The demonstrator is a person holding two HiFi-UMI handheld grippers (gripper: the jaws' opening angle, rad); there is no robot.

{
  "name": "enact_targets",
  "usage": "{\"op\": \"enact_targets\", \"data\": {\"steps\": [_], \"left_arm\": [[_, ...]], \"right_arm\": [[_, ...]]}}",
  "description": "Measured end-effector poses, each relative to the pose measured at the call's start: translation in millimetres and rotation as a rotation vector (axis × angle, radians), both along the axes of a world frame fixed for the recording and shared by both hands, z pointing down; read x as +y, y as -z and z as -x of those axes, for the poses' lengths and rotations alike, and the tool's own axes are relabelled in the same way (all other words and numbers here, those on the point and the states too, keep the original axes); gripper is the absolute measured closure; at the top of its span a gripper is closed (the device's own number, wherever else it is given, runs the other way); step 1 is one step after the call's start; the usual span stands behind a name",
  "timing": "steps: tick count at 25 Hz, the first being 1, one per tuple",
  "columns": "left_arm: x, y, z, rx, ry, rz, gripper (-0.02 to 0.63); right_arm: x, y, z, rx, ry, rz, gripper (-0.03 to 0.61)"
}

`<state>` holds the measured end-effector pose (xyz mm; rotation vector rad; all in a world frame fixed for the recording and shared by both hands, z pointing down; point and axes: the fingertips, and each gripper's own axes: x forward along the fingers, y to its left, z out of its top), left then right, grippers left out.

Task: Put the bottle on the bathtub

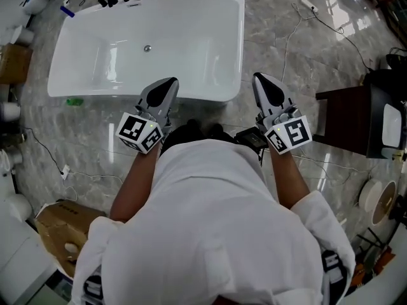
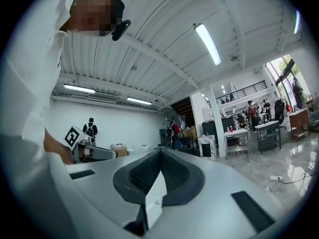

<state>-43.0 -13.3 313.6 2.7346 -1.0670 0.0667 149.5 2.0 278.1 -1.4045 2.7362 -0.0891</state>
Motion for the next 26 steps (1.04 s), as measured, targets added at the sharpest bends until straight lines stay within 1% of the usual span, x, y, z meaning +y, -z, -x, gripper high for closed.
{"op": "enact_targets", "data": {"steps": [4,9,14,21,26], "left_arm": [[0,-11,0,0.018,-0.027,0.034,0.597],[-10,2,7,0.024,-0.065,0.011,0.597],[-28,4,18,0.049,-0.085,0.031,0.597],[-23,0,8,0.042,-0.141,0.038,0.597],[-23,-11,6,0.040,-0.156,0.061,0.597]], "right_arm": [[2,-11,2,0.039,-0.011,0.032,0.566],[-4,-8,20,0.043,0.003,0.052,0.566],[-19,-6,34,0.064,-0.005,0.062,0.566],[-19,-11,29,0.079,-0.029,0.071,0.566],[-22,-18,28,0.064,-0.040,0.080,0.566]]}}
